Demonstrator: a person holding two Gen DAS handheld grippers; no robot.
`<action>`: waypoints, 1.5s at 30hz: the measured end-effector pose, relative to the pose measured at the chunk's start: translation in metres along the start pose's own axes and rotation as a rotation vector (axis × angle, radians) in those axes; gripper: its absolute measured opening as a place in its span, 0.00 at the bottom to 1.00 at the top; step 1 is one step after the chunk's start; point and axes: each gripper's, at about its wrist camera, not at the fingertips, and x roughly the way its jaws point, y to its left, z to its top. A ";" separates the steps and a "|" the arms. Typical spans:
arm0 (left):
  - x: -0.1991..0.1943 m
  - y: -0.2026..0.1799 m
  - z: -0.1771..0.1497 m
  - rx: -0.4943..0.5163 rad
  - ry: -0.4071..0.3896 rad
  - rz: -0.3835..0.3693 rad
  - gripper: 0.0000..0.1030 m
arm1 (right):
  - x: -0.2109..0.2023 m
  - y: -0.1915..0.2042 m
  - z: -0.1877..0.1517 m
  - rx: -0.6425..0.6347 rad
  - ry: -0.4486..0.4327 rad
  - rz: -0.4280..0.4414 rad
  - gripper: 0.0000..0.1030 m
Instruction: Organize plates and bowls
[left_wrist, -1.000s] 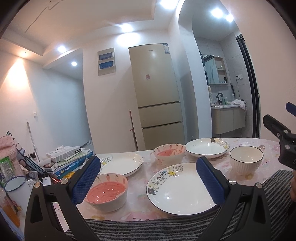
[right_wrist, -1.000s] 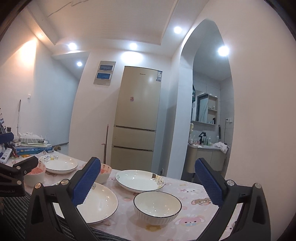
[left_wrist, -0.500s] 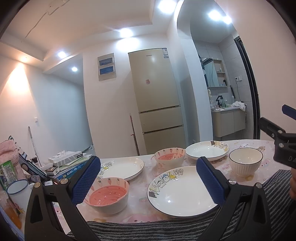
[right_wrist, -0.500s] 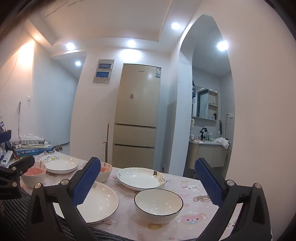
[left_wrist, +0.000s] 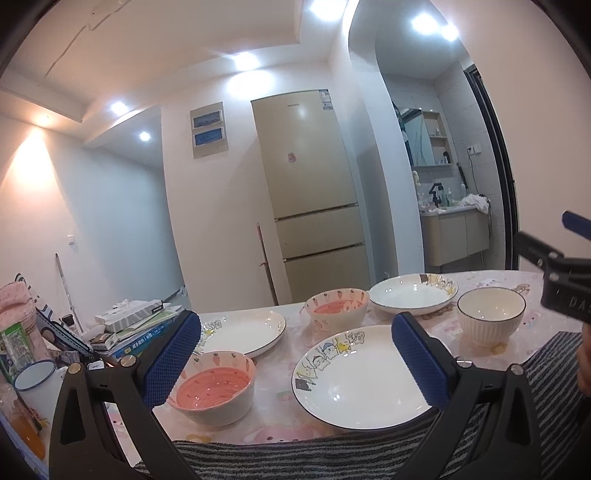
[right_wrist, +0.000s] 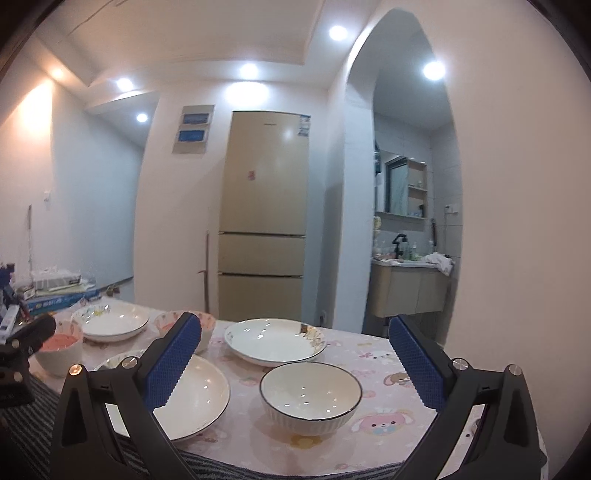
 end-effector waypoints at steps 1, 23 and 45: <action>0.002 0.001 0.000 -0.002 0.007 0.000 1.00 | 0.003 0.002 0.000 -0.007 0.014 0.005 1.00; -0.001 0.006 0.003 -0.038 0.013 0.010 1.00 | 0.017 0.001 -0.007 -0.003 0.078 0.008 1.00; -0.029 0.030 0.056 -0.098 -0.059 -0.003 1.00 | 0.007 -0.005 0.048 0.045 0.102 0.137 1.00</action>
